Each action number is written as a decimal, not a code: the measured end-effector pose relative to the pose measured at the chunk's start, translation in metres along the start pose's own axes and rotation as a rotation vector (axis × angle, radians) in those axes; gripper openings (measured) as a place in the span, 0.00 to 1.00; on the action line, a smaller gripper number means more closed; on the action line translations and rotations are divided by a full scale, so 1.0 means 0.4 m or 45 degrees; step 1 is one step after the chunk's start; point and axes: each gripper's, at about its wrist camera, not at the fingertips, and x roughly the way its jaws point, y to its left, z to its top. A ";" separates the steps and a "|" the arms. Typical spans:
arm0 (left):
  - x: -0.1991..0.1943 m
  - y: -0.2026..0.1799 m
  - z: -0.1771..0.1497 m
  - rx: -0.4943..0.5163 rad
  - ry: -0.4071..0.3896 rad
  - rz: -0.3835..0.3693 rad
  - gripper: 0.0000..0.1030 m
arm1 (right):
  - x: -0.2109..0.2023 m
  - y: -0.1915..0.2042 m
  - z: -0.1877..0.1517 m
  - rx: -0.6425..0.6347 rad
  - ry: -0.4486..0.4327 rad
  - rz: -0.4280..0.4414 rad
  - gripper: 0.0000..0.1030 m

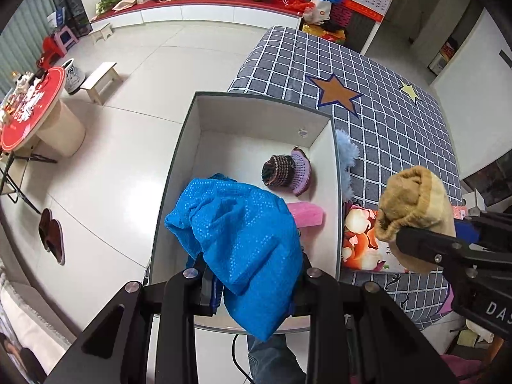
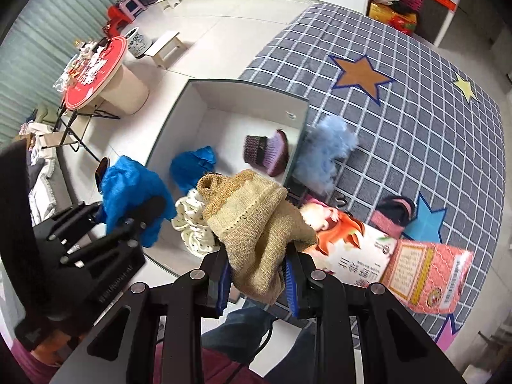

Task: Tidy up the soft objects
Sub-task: 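Carry the beige sock and blue cloth over the white box, then open both tools to drop the sock and blue cloth into the box, then grasp the pink-black hat with the right tool while the left grasps the fluffy blue boa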

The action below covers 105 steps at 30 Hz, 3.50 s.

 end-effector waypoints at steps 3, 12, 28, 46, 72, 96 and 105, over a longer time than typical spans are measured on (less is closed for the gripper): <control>0.004 0.006 0.001 -0.009 0.005 0.001 0.31 | 0.005 0.023 0.014 -0.028 0.000 0.003 0.28; 0.027 0.025 0.003 -0.046 0.037 -0.006 0.31 | 0.025 0.055 0.054 -0.056 0.010 0.005 0.28; 0.054 0.041 0.010 -0.067 0.072 0.005 0.31 | 0.056 0.092 0.103 -0.108 0.026 0.012 0.28; 0.059 0.065 0.022 -0.127 0.014 -0.035 0.89 | 0.065 0.029 0.150 -0.028 0.037 0.118 0.99; 0.066 -0.189 0.167 0.183 0.038 -0.064 1.00 | 0.374 -0.558 0.142 0.649 0.632 -0.001 0.98; 0.605 -0.595 0.323 0.815 0.637 0.240 0.89 | 0.115 -0.856 -0.002 0.952 0.180 0.402 0.20; 0.675 -0.626 0.245 0.926 0.838 0.324 0.45 | 0.085 -0.982 -0.093 1.075 0.131 0.371 0.20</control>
